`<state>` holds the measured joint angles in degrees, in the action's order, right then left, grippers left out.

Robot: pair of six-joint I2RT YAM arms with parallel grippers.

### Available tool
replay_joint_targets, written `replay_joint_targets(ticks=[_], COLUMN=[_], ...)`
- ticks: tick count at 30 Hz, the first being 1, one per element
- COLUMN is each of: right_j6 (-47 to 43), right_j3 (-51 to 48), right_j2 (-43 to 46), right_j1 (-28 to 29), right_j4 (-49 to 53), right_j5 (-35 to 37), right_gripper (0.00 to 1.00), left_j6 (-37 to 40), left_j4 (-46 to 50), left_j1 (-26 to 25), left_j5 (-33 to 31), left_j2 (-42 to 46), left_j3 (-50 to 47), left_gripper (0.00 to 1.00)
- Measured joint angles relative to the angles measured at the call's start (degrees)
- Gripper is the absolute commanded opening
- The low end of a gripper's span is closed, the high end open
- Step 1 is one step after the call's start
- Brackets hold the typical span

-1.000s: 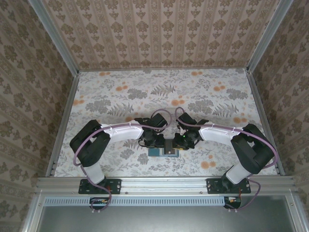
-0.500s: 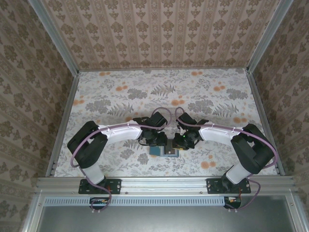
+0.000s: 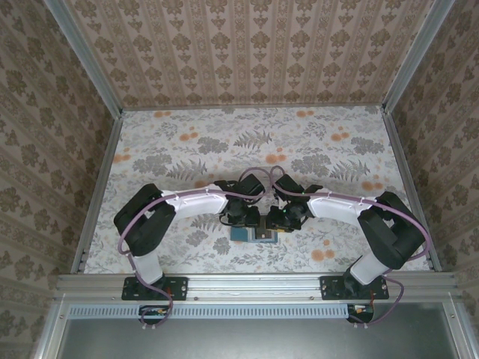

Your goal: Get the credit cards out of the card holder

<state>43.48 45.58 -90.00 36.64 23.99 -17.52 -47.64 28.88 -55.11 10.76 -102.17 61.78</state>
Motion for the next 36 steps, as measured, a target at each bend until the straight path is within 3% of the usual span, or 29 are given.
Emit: replay_joint_targets(ticks=[7, 18, 36], right_j6=[0.0, -0.5, -1.1], right_j3=[0.4, 0.6, 0.6], right_j2=[0.0, 0.0, -0.1], right_j1=[0.0, 0.0, 0.0], right_j4=[0.9, 1.5, 1.5], right_j5=[1.3, 2.1, 2.1], right_gripper=[0.33, 0.22, 0.21], left_j6=[0.6, 0.9, -5.3], left_j4=[2.0, 2.9, -14.2], left_j1=[-0.4, -0.4, 3.9], left_j5=[-1.4, -2.5, 6.9], left_j2=[0.0, 0.7, 5.7], left_j3=[0.4, 0.5, -10.3], left_gripper=[0.29, 0.31, 0.25])
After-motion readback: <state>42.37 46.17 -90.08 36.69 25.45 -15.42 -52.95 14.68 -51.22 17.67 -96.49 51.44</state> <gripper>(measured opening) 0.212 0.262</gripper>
